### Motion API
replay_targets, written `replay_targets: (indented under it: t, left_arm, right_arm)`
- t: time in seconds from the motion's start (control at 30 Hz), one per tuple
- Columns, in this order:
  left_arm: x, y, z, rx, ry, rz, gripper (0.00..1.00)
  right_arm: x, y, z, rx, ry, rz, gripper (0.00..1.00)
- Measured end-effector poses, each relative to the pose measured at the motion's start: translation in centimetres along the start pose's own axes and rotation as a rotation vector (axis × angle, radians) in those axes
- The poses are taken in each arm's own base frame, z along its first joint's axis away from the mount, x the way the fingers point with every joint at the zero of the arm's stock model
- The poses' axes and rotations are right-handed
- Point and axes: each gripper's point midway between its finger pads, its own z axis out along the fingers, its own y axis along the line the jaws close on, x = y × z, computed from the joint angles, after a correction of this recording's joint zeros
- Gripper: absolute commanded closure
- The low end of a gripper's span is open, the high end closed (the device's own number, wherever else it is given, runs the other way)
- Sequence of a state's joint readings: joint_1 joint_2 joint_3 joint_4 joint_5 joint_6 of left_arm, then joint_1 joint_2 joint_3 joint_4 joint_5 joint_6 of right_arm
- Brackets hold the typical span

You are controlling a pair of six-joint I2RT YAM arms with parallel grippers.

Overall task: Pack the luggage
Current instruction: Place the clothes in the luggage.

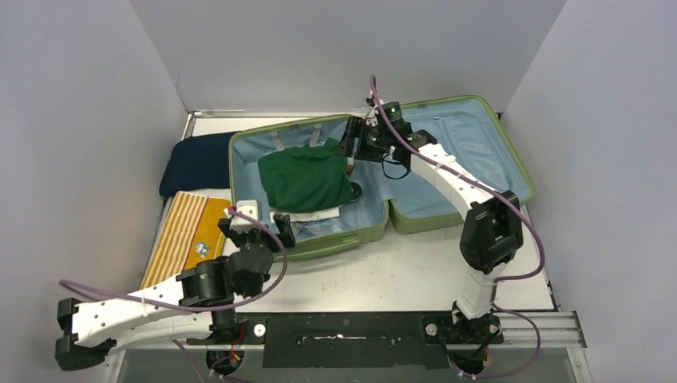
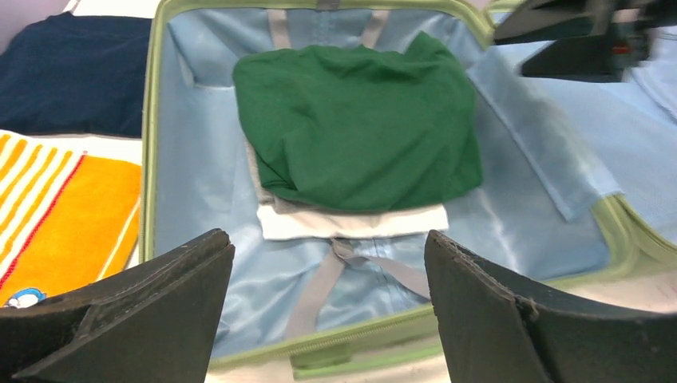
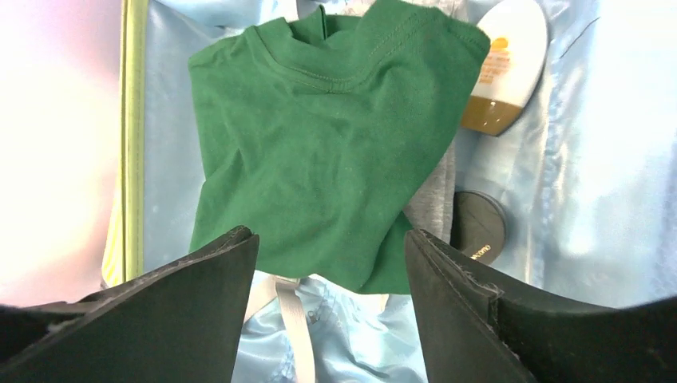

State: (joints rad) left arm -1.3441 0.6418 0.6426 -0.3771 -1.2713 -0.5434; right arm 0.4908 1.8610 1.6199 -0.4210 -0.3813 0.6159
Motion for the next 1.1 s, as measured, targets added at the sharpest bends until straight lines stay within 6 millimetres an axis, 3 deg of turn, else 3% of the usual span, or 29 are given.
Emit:
replay_targets:
  t: [0.17,0.37,0.43,0.77,0.9,1.1]
  left_arm:
    - [1.1,1.2,4.3,-0.095,0.108,-0.019,0.15]
    - [3.8,2.0,8.8,-0.145,0.293,-0.122,0.15]
    - [5.0,2.1,9.4,-0.143,0.351,-0.153,0.16]
    - [9.4,2.8,11.6,-0.175,0.539,-0.221,0.18]
    - [9.7,3.4,12.2,-0.197,0.552,-0.236,0.18]
    - [9.2,3.6,13.2,-0.202,0.546,-0.255,0.19]
  right_arm:
    - [-0.8,0.7,-2.4,-0.012,-0.059,-0.058,0.43]
    - [2.5,-2.0,-1.2,0.026,0.004,-0.079,0.44]
    - [3.6,-2.9,-0.8,0.041,0.031,-0.086,0.45]
    - [5.2,-4.6,1.3,0.061,0.076,-0.108,0.5]
    - [6.4,-5.2,2.7,0.069,0.112,-0.104,0.55]
    - [8.4,-5.6,4.2,0.082,0.167,-0.114,0.77]
